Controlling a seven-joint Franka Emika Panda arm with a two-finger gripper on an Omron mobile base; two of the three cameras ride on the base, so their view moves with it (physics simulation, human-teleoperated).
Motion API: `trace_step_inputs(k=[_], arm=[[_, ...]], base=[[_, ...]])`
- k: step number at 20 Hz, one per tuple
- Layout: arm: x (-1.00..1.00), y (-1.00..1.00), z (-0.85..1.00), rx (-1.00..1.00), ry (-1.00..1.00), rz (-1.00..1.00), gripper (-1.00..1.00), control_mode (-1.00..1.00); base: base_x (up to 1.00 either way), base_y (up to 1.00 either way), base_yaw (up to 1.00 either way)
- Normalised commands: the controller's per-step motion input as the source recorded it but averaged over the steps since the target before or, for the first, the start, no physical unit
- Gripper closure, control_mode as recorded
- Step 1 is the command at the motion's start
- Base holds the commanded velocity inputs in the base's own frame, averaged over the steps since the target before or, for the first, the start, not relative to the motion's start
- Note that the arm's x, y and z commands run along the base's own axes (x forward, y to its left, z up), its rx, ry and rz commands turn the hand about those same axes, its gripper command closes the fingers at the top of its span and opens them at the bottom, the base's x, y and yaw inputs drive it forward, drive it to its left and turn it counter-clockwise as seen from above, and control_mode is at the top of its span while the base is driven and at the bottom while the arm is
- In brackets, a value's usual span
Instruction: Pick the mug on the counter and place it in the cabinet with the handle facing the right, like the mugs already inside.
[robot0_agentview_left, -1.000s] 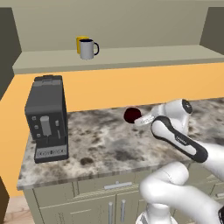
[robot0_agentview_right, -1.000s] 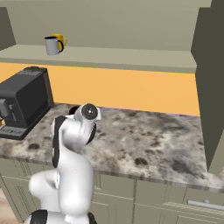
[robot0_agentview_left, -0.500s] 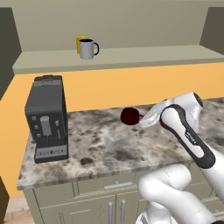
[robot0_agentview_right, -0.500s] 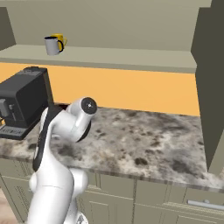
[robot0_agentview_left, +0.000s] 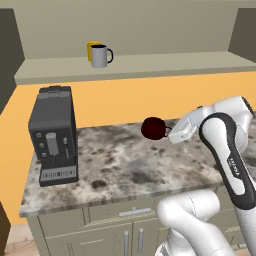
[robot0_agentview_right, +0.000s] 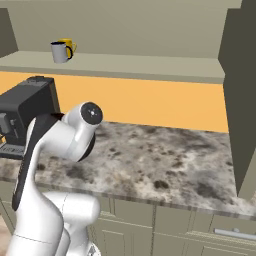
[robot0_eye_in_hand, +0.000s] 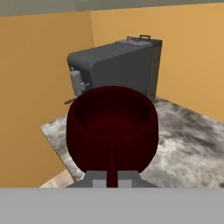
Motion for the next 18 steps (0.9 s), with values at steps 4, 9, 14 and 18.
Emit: trace_step_inputs(k=[4, 9, 14, 18], arm=[[-0.47, 0.0, 0.75, 0.0, 0.0, 0.0, 1.0, -1.0], [-0.24, 0.0, 0.73, 0.0, 0.0, 0.02, 1.0, -1.0], [0.0, 0.0, 0.53, 0.02, 0.0, 0.08, 1.0, -1.0], [0.07, -0.02, 0.31, 0.05, 0.0, 0.03, 1.0, -1.0]], base=[[0.0, 0.0, 0.0], [0.0, 0.0, 0.0], [0.0, 0.0, 0.0], [0.0, 0.0, 0.0]])
